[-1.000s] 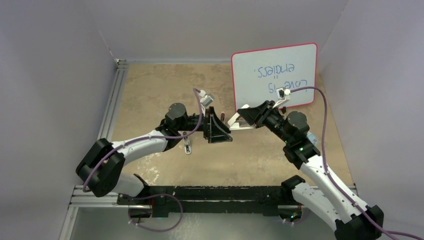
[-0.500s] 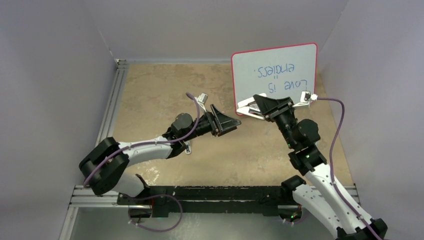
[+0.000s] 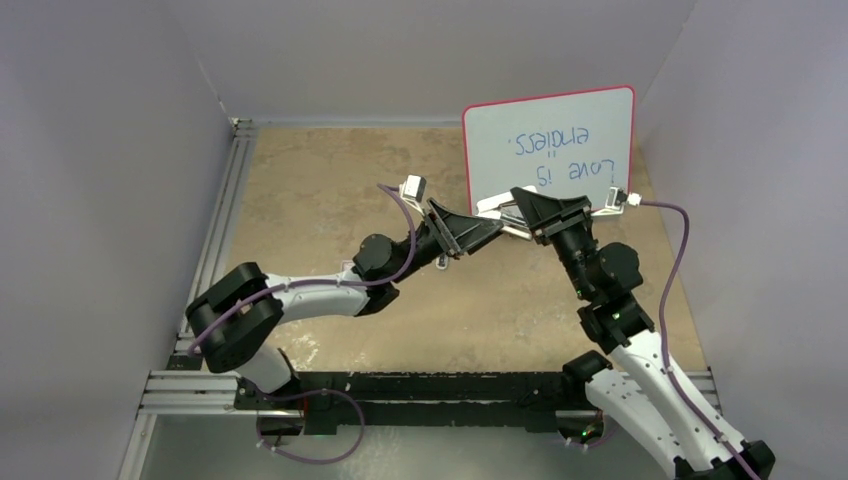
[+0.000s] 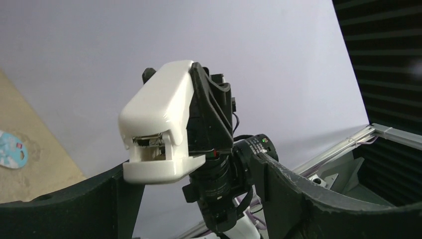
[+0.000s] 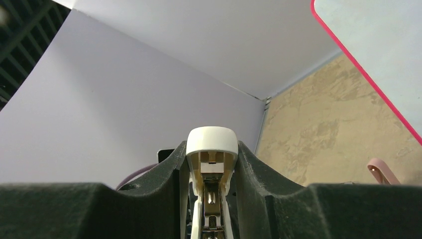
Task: Load the staples into the stapler
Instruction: Open the stapler, then place the stapler at the center of the board.
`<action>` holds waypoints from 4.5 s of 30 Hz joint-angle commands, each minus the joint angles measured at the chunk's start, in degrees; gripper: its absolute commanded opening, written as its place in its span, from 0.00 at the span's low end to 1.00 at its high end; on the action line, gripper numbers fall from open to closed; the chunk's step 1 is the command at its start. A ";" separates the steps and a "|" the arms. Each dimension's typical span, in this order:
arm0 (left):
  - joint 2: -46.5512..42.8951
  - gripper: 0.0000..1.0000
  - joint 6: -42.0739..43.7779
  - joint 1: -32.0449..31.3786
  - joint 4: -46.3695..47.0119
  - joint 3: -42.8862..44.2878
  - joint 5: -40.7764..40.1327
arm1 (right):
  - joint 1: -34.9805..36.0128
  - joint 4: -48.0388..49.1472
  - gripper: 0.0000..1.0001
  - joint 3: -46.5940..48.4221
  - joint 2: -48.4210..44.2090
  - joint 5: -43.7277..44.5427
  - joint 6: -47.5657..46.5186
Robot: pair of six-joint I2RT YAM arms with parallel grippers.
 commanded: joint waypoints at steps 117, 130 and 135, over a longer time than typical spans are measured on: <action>9.31 0.57 23.98 8.02 -32.39 -3.49 17.45 | 13.33 -41.96 0.10 26.38 47.00 30.56 -17.90; 13.50 0.44 20.52 6.74 -30.53 -0.07 11.23 | 13.35 -40.11 0.11 24.80 49.05 30.84 -18.38; 16.78 0.31 18.55 6.75 -25.91 0.61 13.69 | 13.29 -39.83 0.11 24.84 49.47 30.98 -18.65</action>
